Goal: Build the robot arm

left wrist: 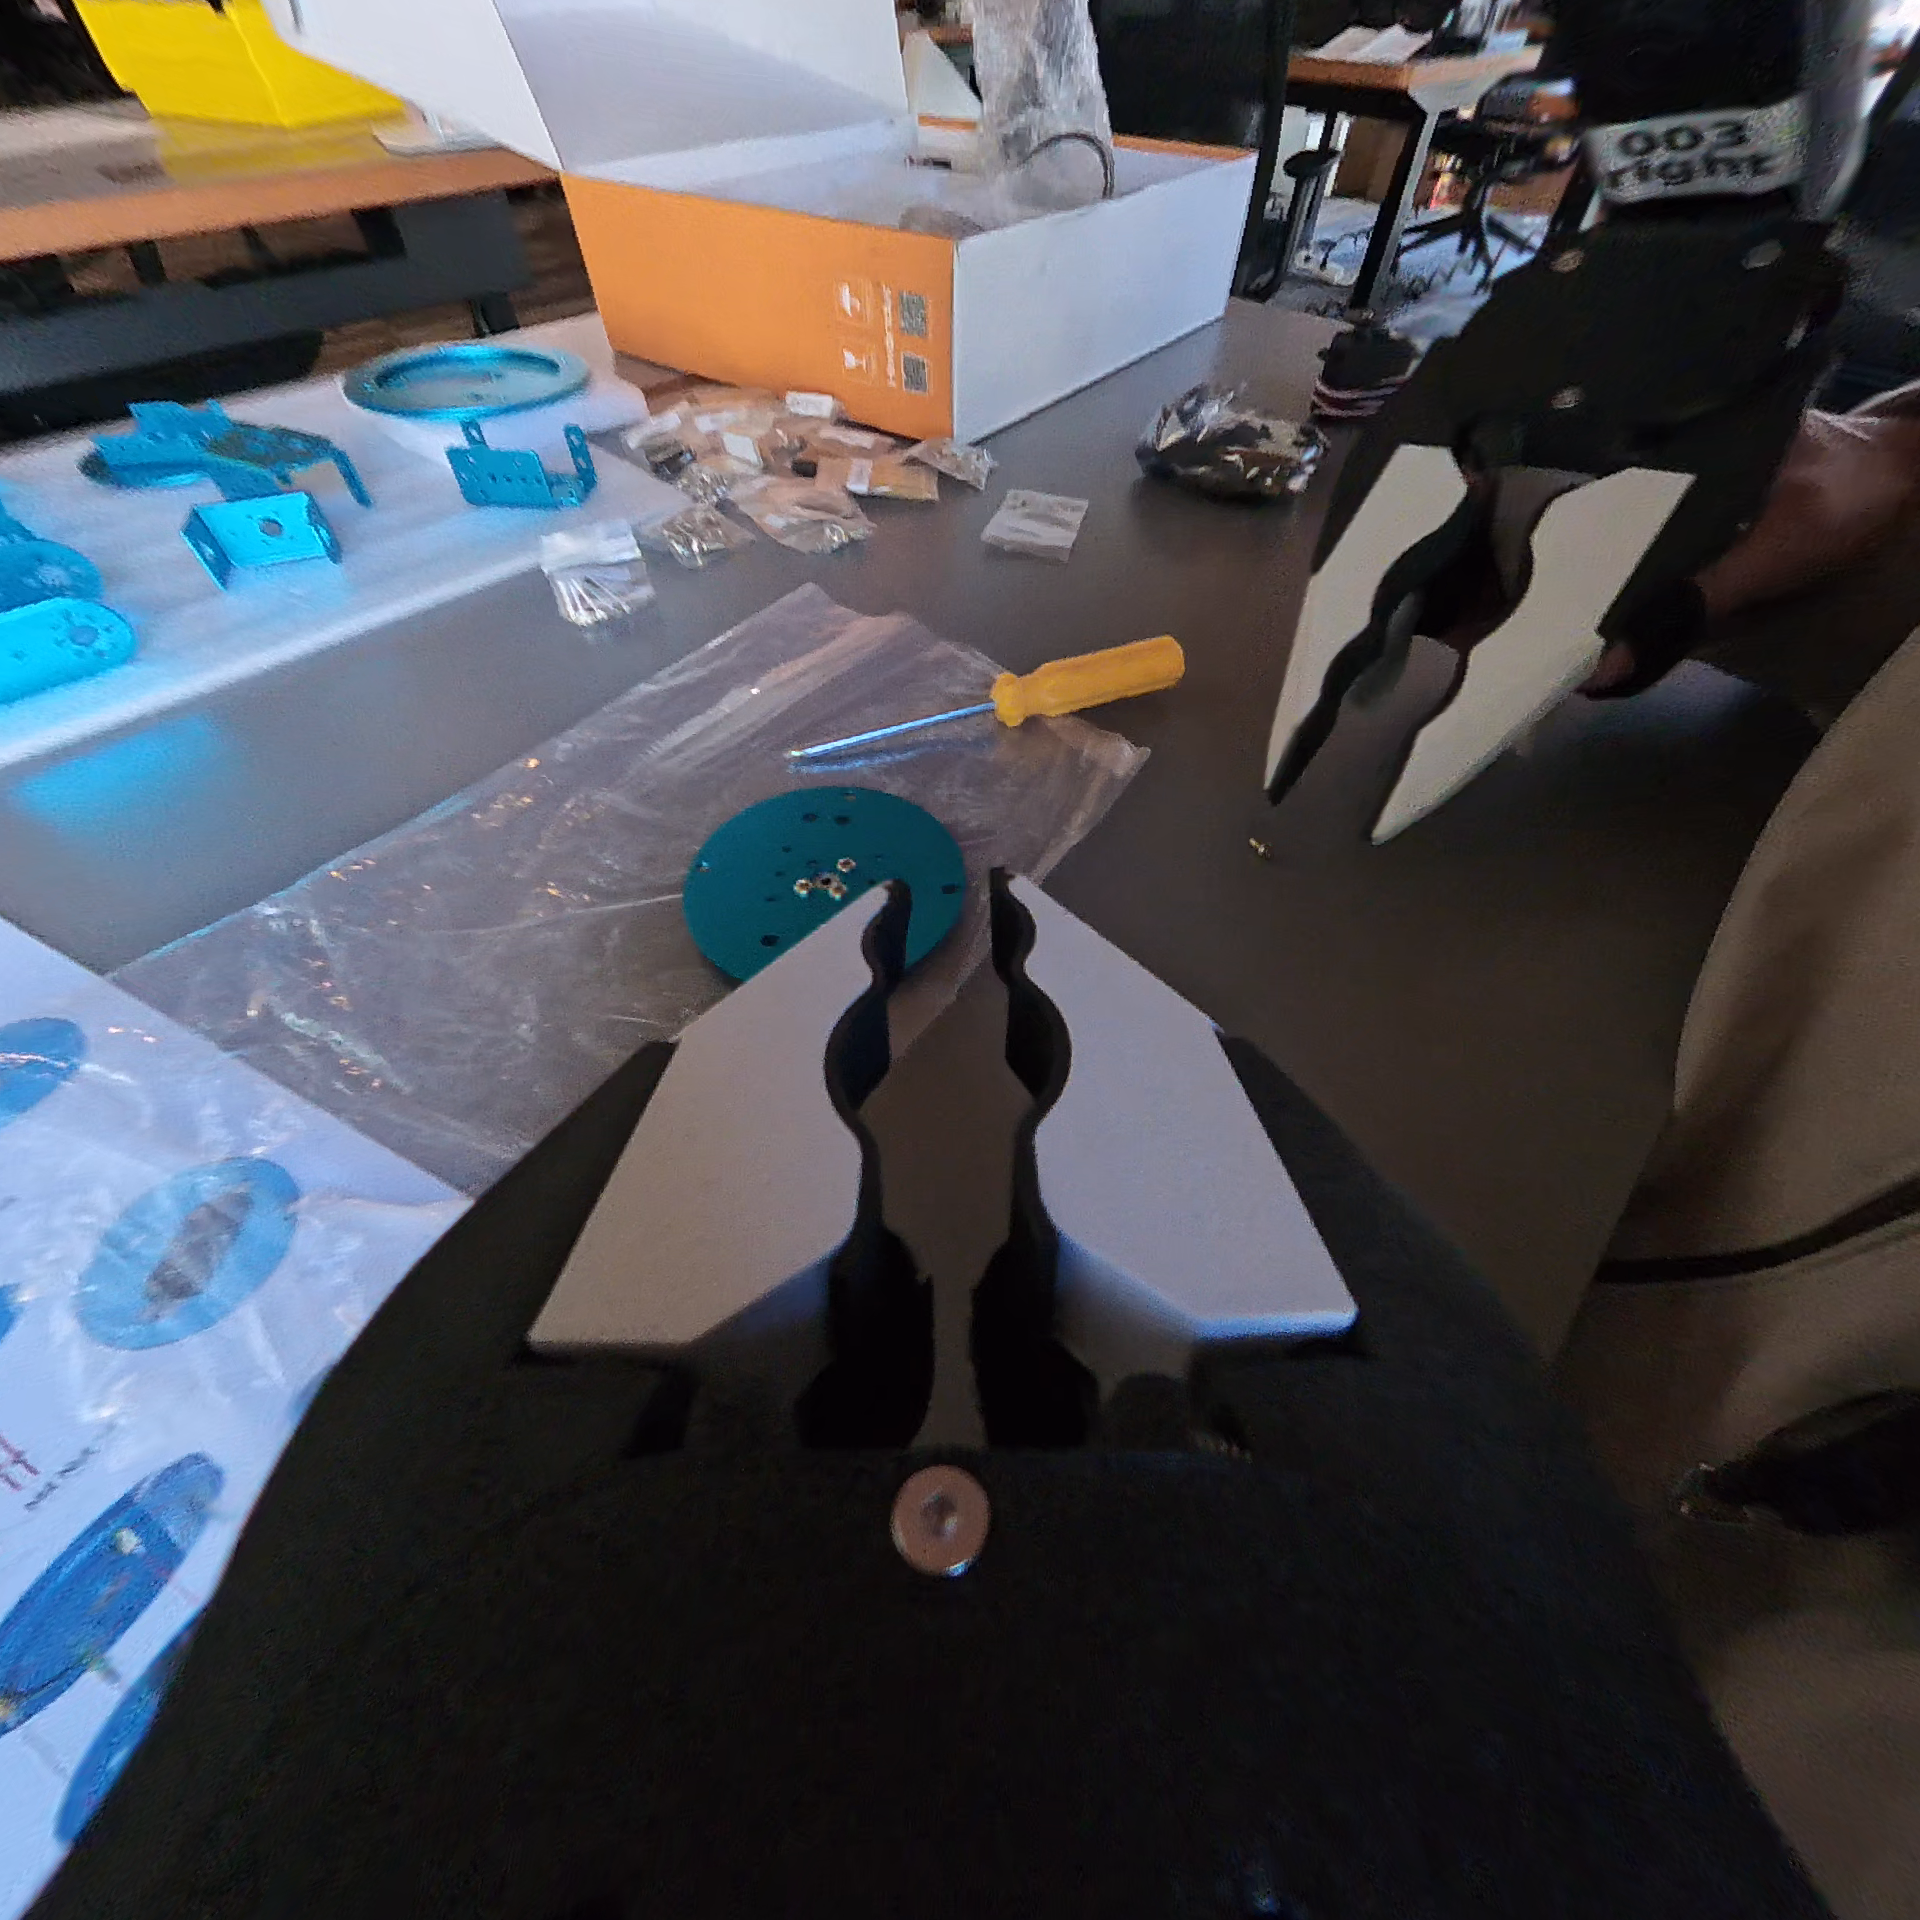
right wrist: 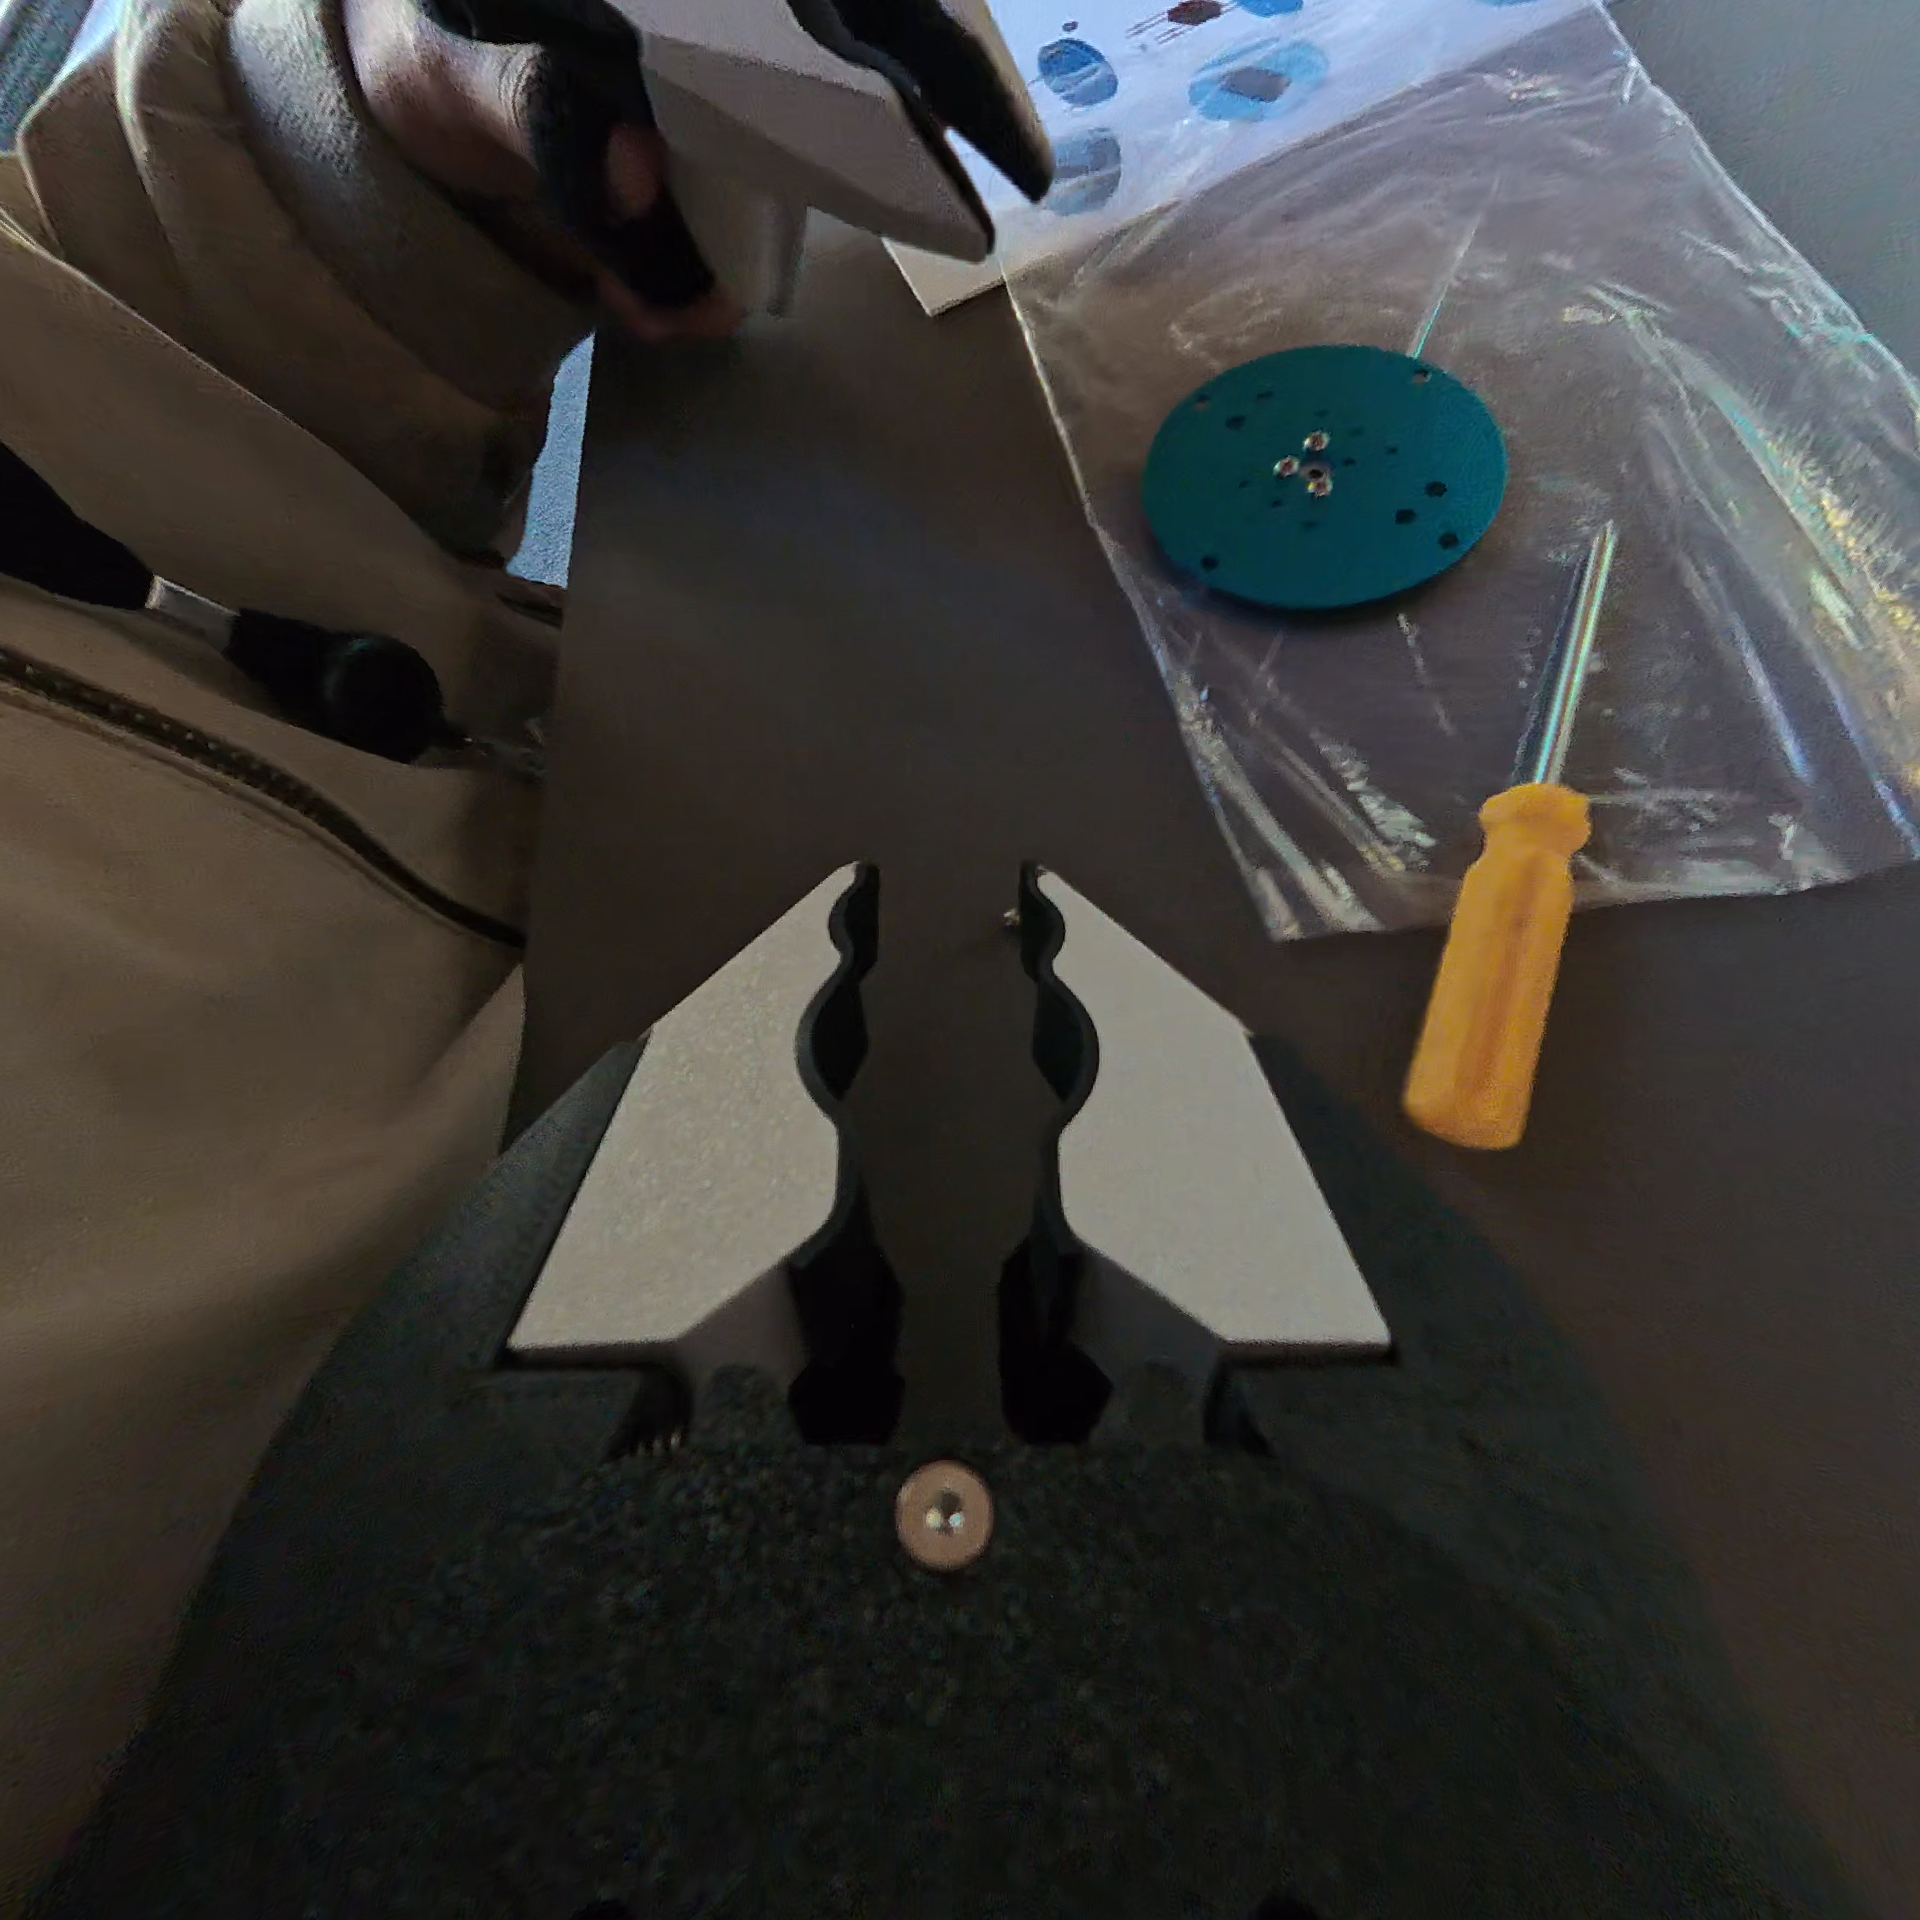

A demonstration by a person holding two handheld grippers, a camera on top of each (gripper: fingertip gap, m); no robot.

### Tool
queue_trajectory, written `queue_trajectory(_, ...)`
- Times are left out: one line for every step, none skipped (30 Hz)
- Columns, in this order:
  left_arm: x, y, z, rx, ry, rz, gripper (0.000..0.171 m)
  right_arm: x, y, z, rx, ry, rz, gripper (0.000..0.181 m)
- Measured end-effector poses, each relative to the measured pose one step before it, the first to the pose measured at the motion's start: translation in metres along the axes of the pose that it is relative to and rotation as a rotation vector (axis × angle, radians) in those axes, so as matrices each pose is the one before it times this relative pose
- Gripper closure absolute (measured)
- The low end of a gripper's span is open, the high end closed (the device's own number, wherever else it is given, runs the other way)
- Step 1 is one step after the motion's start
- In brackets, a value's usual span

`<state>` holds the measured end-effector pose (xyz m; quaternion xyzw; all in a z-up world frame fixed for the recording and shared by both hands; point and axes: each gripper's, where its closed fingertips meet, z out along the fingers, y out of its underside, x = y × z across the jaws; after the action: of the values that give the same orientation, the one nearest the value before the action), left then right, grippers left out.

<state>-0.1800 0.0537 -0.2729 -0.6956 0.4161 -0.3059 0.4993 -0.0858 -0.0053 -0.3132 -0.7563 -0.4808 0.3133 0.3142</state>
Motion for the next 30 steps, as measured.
queue_trajectory(0.00201,0.00143,0.00230,-0.01430,0.0043,-0.0033,0.156,-0.00208,0.00212,0.00035,0.0037,0.0203,0.0112,0.155)
queue_trajectory(0.00259,0.00054,0.00219,-0.00834,0.0081,0.0003,0.156,0.00168,0.00168,-0.00045,0.0035,0.0399,0.0131,0.156)
queue_trajectory(0.00252,0.00002,0.00174,-0.00632,0.0067,-0.0004,0.156,0.00599,0.00081,-0.00095,0.0078,0.0654,0.0066,0.157)
queue_trajectory(0.00192,-0.00055,0.00138,-0.00497,0.0036,-0.0020,0.156,0.00428,0.00034,-0.00057,0.0085,0.0545,-0.0017,0.160)
queue_trajectory(0.00225,-0.00110,0.00102,-0.00273,0.0068,-0.0015,0.156,0.00253,0.00031,0.00021,0.0074,0.0376,0.0004,0.163)
queue_trajectory(0.00251,-0.00126,0.00095,-0.00205,0.0095,-0.0007,0.156,0.00251,0.00186,0.00096,-0.0065,0.0283,0.0135,0.163)
queue_trajectory(0.00249,-0.00132,0.00098,-0.00251,0.0085,0.0014,0.156,-0.00051,0.00233,0.00107,-0.0157,0.0016,0.0183,0.164)
queue_trajectory(0.00262,-0.00122,0.00080,-0.00254,0.0067,0.0055,0.156,-0.00167,0.00116,0.00101,-0.0084,-0.0086,0.0215,0.164)
queue_trajectory(0.00293,-0.00111,0.00065,-0.00202,0.0066,0.0084,0.156,-0.00152,0.00012,0.00050,-0.0033,-0.0084,0.0167,0.163)
queue_trajectory(0.00338,-0.00101,0.00040,-0.00117,0.0077,0.0090,0.156,-0.00108,-0.00083,0.00044,0.0037,-0.0035,0.0103,0.163)
queue_trajectory(0.00286,-0.00084,0.00035,0.00008,0.0059,0.0078,0.156,-0.00003,0.00044,0.00084,-0.0051,0.0050,0.0039,0.164)
queue_trajectory(0.00228,-0.00063,0.00026,0.00023,0.0033,0.0064,0.156,0.00016,0.00213,0.00126,-0.0173,0.0057,-0.0009,0.165)
queue_trajectory(0.00178,-0.00013,0.00016,-0.00118,0.0028,0.0055,0.156,0.00045,0.00172,0.00146,-0.0128,0.0093,-0.0004,0.165)
queue_trajectory(0.00128,0.00047,0.00020,-0.00290,0.0025,0.0043,0.156,0.00008,0.00068,0.00150,-0.0038,0.0063,0.0008,0.165)
queue_trajectory(0.00043,0.00066,0.00023,-0.00287,-0.0001,0.0017,0.156,-0.00105,0.00063,0.00194,-0.0020,-0.0027,0.0039,0.165)
queue_trajectory(0.00003,0.00070,0.00013,-0.00190,-0.0003,-0.0006,0.156,-0.00067,-0.00016,0.00164,0.0018,-0.0030,0.0067,0.166)
queue_trajectory(-0.00002,0.00052,0.00002,-0.00085,0.0010,-0.0027,0.156,-0.00009,-0.00057,0.00065,-0.0004,0.0009,0.0041,0.166)
queue_trajectory(-0.00003,0.00033,-0.00015,0.00040,0.0017,-0.0042,0.156,0.00017,-0.00067,0.00073,-0.0009,0.0027,-0.0017,0.166)
queue_trajectory(0.00005,-0.00019,-0.00032,0.00179,0.0020,-0.0041,0.156,0.00071,-0.00057,0.00076,-0.0008,0.0057,-0.0047,0.167)
queue_trajectory(0.00021,-0.00044,-0.00037,0.00321,0.0019,-0.0025,0.156,-0.00001,-0.00056,0.00086,0.0003,0.0018,-0.0062,0.167)
queue_trajectory(0.00000,-0.00057,-0.00047,0.00280,0.0014,-0.0005,0.156,-0.00019,-0.00025,0.00047,-0.0008,0.0012,-0.0068,0.168)
queue_trajectory(-0.00022,-0.00029,-0.00038,0.00103,-0.0003,0.0006,0.156,0.00062,0.00028,-0.00012,-0.0012,0.0059,-0.0065,0.169)
queue_trajectory(-0.00040,0.00002,-0.00021,-0.00047,-0.0010,0.0014,0.156,0.00041,0.00064,-0.00054,0.0003,0.0034,-0.0040,0.172)
queue_trajectory(-0.00057,0.00014,0.00003,-0.00042,-0.0011,0.0014,0.156,0.00047,0.00093,-0.00088,0.0000,0.0022,-0.0029,0.173)
queue_trajectory(-0.00048,0.00038,0.00025,-0.00050,-0.0008,0.0000,0.156,0.00028,0.00081,-0.00090,0.0001,0.0017,-0.0003,0.174)
queue_trajectory(-0.00032,0.00049,0.00052,-0.00044,0.0018,-0.0006,0.156,0.00016,0.00064,-0.00068,0.0009,-0.0011,0.0015,0.173)
queue_trajectory(0.00034,0.00063,0.00079,-0.00070,0.0052,-0.0004,0.156,0.00016,0.00019,-0.00040,0.0015,-0.0012,0.0020,0.173)
queue_trajectory(0.00081,0.00084,0.00109,-0.00266,0.0077,0.0018,0.156,0.00011,0.00009,0.00005,0.0018,0.0005,-0.0010,0.174)
queue_trajectory(0.00115,0.00087,0.00128,-0.00441,0.0083,0.0077,0.156,0.00018,-0.00011,0.00023,-0.0002,0.0041,-0.0061,0.175)
queue_trajectory(0.00180,0.00093,0.00149,-0.00665,0.0098,0.0173,0.156,0.00070,-0.00007,0.00043,-0.0012,0.0087,-0.0086,0.177)
